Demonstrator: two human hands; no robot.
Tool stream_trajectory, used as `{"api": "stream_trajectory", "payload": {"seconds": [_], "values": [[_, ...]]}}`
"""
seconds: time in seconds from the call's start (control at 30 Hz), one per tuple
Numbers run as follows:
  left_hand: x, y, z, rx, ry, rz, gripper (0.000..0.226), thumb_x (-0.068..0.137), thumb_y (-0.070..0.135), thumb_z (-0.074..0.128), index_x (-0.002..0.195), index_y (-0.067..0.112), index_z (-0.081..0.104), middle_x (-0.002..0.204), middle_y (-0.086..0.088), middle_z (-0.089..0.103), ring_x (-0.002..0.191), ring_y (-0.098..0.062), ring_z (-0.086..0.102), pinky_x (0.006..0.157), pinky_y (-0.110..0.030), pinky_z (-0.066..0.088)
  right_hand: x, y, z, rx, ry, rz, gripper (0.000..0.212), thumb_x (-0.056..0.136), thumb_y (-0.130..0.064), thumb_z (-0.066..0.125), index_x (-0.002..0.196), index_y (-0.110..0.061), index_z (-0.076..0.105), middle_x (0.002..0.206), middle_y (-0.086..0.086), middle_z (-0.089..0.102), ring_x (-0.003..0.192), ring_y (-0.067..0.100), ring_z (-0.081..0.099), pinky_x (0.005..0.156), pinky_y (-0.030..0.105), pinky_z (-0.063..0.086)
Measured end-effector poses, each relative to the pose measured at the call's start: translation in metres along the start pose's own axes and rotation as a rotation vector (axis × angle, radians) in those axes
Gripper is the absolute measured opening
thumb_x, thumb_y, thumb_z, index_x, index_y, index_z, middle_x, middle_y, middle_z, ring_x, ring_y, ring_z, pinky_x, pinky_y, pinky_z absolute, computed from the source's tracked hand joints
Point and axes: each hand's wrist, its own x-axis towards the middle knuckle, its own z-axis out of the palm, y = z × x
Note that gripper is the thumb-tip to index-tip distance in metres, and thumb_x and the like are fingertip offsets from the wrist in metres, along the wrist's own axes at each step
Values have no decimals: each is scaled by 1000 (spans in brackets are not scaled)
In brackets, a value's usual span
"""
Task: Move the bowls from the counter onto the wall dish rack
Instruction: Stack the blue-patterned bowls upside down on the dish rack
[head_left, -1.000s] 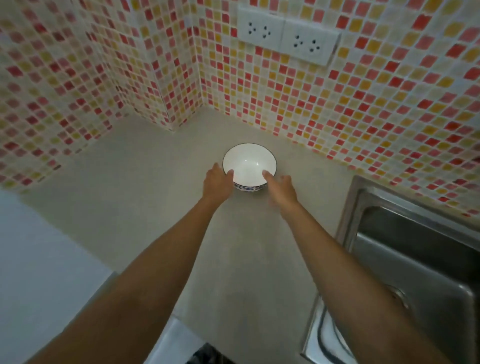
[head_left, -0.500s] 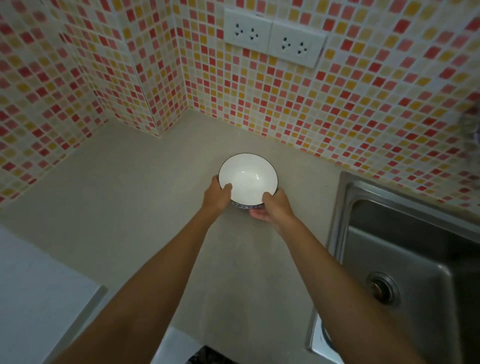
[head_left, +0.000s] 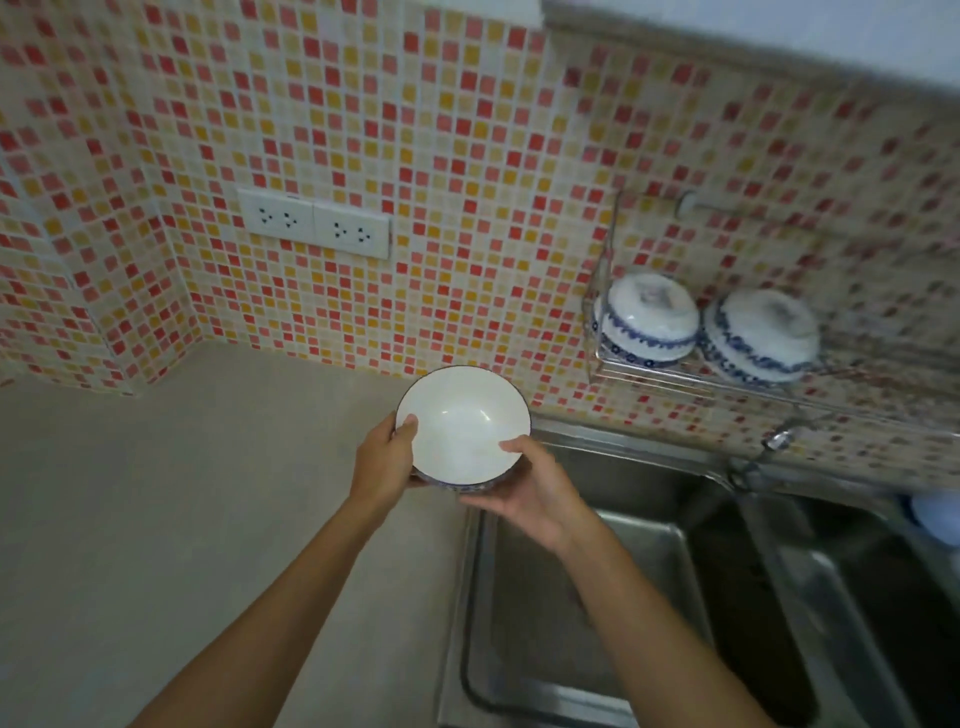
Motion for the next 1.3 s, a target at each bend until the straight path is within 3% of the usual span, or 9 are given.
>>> {"api": "stream_trajectory", "payload": {"seconds": [0.1,0.2,0.33,0.5,0.63,0.83,1.07,1.2,1.3], "values": [[-20,20,35,18,-63,59,39,97,36,42,133,22,48,127,-5,54,109,-31,57,72,-43,60,-34,-27,-26,75,-56,-53,50,78,-17,64,126,-15,51,137,19,47,122,44,50,84,59,54],[-42,34,70,34,-122,141,38,97,36,42,132,24,49,122,-3,56,105,-27,58,69,-37,59,-62,-48,-50,96,-37,-101,59,73,-21,67,129,-13,50,138,19,48,122,45,52,80,59,56],[-68,42,111,65,-166,265,40,96,47,37,128,28,53,119,1,60,110,-23,58,92,-46,52,-96,-73,-79,87,-1,-155,61,71,-21,69,127,-9,51,134,18,50,118,44,55,74,57,57],[-86,55,154,98,-201,450,50,97,52,21,126,28,54,130,4,57,120,-16,52,98,-30,40,-138,-112,-104,109,22,-240,44,83,-18,65,123,-7,51,125,18,51,111,41,56,68,56,59],[-80,72,181,433,-116,657,49,101,39,20,144,20,33,153,0,30,141,-17,26,114,-29,15,-157,-154,-116,108,52,-348,55,76,-18,70,125,-7,49,127,16,48,110,38,55,69,57,59],[-40,78,200,1163,-172,892,71,87,51,-11,149,19,3,159,0,2,146,-13,-2,117,-34,-8,-160,-214,-126,-21,172,-521,33,86,-9,68,116,-10,54,120,13,54,110,34,57,85,63,53],[-18,62,202,1292,-210,894,69,81,52,-20,144,22,-16,154,2,-19,141,-14,-20,114,-35,-15,-121,-245,-116,-385,474,-804,61,76,-14,80,130,-14,51,120,1,62,98,19,68,76,41,61],[-13,59,203,1217,-206,904,61,88,49,-11,144,24,-15,152,8,-20,139,-9,-23,113,-31,-16,-98,-244,-110,-673,614,-957,57,73,-20,83,116,-27,47,100,-13,62,88,4,64,77,31,57],[-12,57,202,1189,-219,911,67,85,51,-15,146,24,-14,152,9,-21,139,-8,-24,117,-31,-12,-78,-241,-108,-821,626,-1036,67,70,-25,85,125,-20,47,111,-2,63,93,9,66,73,20,53]]}}
